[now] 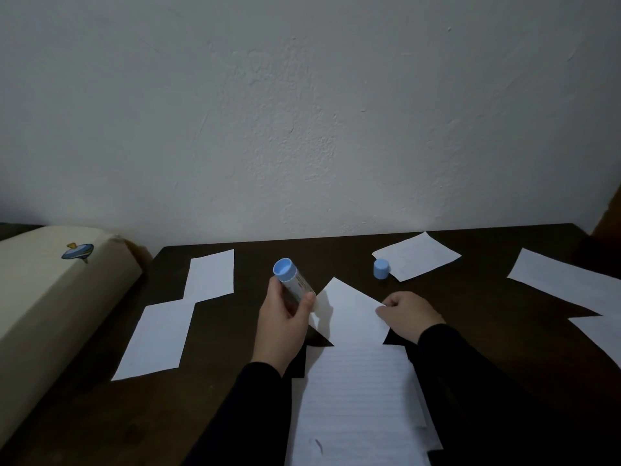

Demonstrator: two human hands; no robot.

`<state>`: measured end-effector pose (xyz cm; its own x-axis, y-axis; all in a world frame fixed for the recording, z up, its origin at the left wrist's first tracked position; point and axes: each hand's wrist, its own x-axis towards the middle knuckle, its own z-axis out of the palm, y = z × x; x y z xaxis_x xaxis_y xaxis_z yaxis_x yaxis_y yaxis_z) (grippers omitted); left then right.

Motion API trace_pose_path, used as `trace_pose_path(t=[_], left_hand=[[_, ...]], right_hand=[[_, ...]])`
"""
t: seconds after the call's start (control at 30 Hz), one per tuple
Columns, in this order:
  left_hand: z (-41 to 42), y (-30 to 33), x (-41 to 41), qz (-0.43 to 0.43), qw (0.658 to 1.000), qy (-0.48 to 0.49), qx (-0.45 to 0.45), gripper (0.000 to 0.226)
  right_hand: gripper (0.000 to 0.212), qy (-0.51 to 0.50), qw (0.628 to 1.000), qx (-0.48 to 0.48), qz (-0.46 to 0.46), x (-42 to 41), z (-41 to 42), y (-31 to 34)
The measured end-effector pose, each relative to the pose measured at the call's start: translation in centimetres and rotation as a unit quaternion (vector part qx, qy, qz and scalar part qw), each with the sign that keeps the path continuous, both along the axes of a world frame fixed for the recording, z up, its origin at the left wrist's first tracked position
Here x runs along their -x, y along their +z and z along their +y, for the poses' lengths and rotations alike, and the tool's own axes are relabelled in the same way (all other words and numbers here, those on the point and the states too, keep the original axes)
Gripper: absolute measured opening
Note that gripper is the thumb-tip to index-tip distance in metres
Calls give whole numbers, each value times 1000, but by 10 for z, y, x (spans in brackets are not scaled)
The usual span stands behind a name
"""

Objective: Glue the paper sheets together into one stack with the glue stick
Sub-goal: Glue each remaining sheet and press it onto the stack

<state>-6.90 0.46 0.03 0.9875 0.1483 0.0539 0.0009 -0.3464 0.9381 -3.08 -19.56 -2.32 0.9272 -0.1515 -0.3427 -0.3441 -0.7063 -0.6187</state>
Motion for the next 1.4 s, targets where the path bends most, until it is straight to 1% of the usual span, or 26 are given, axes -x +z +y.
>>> trace_pose_path(t=[0.17, 0.3, 0.37, 0.4, 0.47, 0.53, 0.6, 0.7, 0.77, 0.87, 0.9, 0.97, 1.07, 1.23, 1.3, 1.4], left_hand=[[0, -1, 0, -7, 1000, -4, 12, 36], [0, -7, 0, 16, 995, 15, 94, 46], [-1, -12, -1, 43, 991, 9, 129, 42], [-2, -15, -1, 64, 988, 2, 142, 40], [-5, -20, -1, 108, 981, -10, 159, 39], [-9, -22, 0, 137, 976, -11, 168, 38], [-9, -22, 0, 152, 975, -11, 160, 34], [-7, -18, 0, 159, 975, -18, 157, 26], [-5, -16, 0, 148, 976, -21, 161, 28], [-5, -14, -1, 105, 985, -17, 135, 34], [-7, -15, -1, 86, 989, -17, 115, 35], [-13, -15, 0, 53, 995, -34, 79, 32], [-27, -15, 7, 23, 996, -85, 3, 32], [-43, -15, 14, -15, 988, -140, -70, 27], [-42, -16, 14, -25, 985, -150, -85, 27], [-40, -18, 11, -19, 983, -154, -97, 26]], right_hand=[[11, 7, 998, -59, -33, 4, 3, 2], [8, 4, 994, -99, -44, 9, 5, 3], [10, 4, 995, -98, -26, 9, 6, 1], [11, 7, 996, -84, -16, 9, 6, 0], [12, 24, 1000, -6, -8, 10, 9, -4], [18, 44, 995, 89, -21, 12, 13, -5], [26, 62, 987, 144, -39, 15, 16, -4], [34, 86, 981, 165, -45, 16, 16, -3], [31, 98, 982, 155, -36, 15, 13, -2], [17, 127, 978, 154, -61, 14, 6, 1], [20, 145, 973, 164, -78, 15, 4, 2], [36, 193, 960, 177, -98, 17, 1, 1], [49, 240, 952, 170, -83, 20, 0, 0], [47, 241, 950, 180, -82, 23, 4, -3], [44, 232, 952, 182, -83, 23, 7, -5], [41, 214, 955, 185, -90, 25, 14, -9]])
